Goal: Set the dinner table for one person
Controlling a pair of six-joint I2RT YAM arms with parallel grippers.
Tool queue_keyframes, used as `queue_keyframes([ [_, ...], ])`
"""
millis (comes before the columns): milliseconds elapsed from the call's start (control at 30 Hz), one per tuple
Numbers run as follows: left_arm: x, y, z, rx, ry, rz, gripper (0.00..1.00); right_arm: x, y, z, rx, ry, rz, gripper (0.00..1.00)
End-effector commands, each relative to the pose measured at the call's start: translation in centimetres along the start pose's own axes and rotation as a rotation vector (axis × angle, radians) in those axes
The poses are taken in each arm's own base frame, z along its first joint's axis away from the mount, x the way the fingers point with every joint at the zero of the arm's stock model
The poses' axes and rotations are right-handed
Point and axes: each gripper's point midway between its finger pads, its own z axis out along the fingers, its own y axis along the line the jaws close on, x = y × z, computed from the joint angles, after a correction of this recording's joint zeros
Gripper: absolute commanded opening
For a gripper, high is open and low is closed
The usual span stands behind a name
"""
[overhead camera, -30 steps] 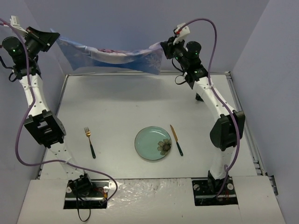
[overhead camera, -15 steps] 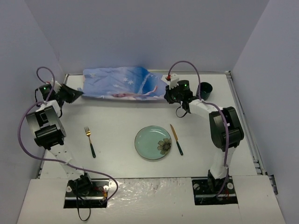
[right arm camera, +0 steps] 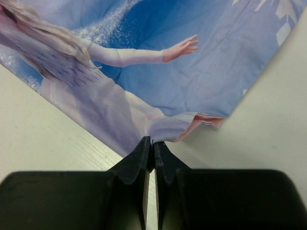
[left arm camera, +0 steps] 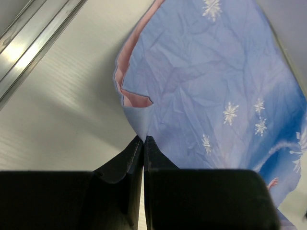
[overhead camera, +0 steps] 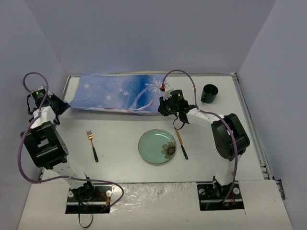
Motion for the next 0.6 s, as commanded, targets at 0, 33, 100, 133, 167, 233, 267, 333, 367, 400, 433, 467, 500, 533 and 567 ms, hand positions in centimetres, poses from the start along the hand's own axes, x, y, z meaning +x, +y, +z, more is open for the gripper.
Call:
queue_keyframes([
  [0, -0.6, 2.5, -1.1, -0.13, -0.052, -0.002, 0.0, -0.5, -2.1, -1.5, 0.122, -0.018, 0.082, 0.07],
  [33, -0.1, 2.9, -1.0, -0.143, -0.043, -0.011, 0.0, 0.1, -2.3, -1.5, 0.133, -0.001, 0.093, 0.1],
  [100, 0.6, 3.6, -0.7, -0.166, -0.025, -0.026, 0.0, 0.7, -2.0, -1.4, 0.125, 0.027, 0.109, 0.21],
  [133, 0.7, 3.7, -0.7, -0.171, -0.022, -0.031, 0.0, 0.7, -1.7, -1.3, 0.106, 0.032, 0.114, 0.29],
  [167, 0.9, 3.9, -0.7, -0.179, -0.017, -0.037, 0.02, 0.7, -1.5, -1.4, 0.097, 0.039, 0.123, 0.35],
  [233, 0.8, 3.9, -0.9, -0.185, -0.021, -0.042, 0.11, -0.6, -1.0, -1.5, 0.081, 0.022, 0.131, 0.46],
  [267, 0.6, 3.8, -1.2, -0.193, -0.026, -0.045, 0.16, -1.4, -0.9, -1.7, 0.077, 0.012, 0.131, 0.51],
  [333, 0.0, 3.5, -1.8, -0.195, -0.043, -0.05, 0.28, -3.5, -0.5, -1.9, 0.063, -0.016, 0.124, 0.56],
  [367, -0.6, 2.9, -2.3, -0.186, -0.061, -0.051, 0.36, -4.1, -0.6, -2.0, 0.062, -0.022, 0.122, 0.57],
  [400, -1.2, 2.3, -2.7, -0.177, -0.077, -0.052, 0.45, -5.0, -0.7, -2.1, 0.061, -0.035, 0.12, 0.58],
  [433, -1.7, 1.8, -3.2, -0.169, -0.089, -0.053, 0.53, -6.2, -0.9, -2.1, 0.061, -0.055, 0.117, 0.59],
  [467, -2.2, 1.3, -3.7, -0.162, -0.098, -0.054, 0.61, -7.4, -1.0, -2.2, 0.061, -0.075, 0.113, 0.59],
  [500, -2.4, 0.9, -4.2, -0.157, -0.099, -0.056, 0.65, -8.6, -1.3, -2.1, 0.063, -0.094, 0.105, 0.59],
  [533, -2.5, 0.4, -4.7, -0.152, -0.1, -0.056, 0.68, -9.7, -1.6, -2.0, 0.066, -0.111, 0.098, 0.59],
  [567, -2.6, -0.3, -5.2, -0.143, -0.106, -0.048, 0.7, -10.4, -2.1, -1.5, 0.071, -0.117, 0.091, 0.59],
])
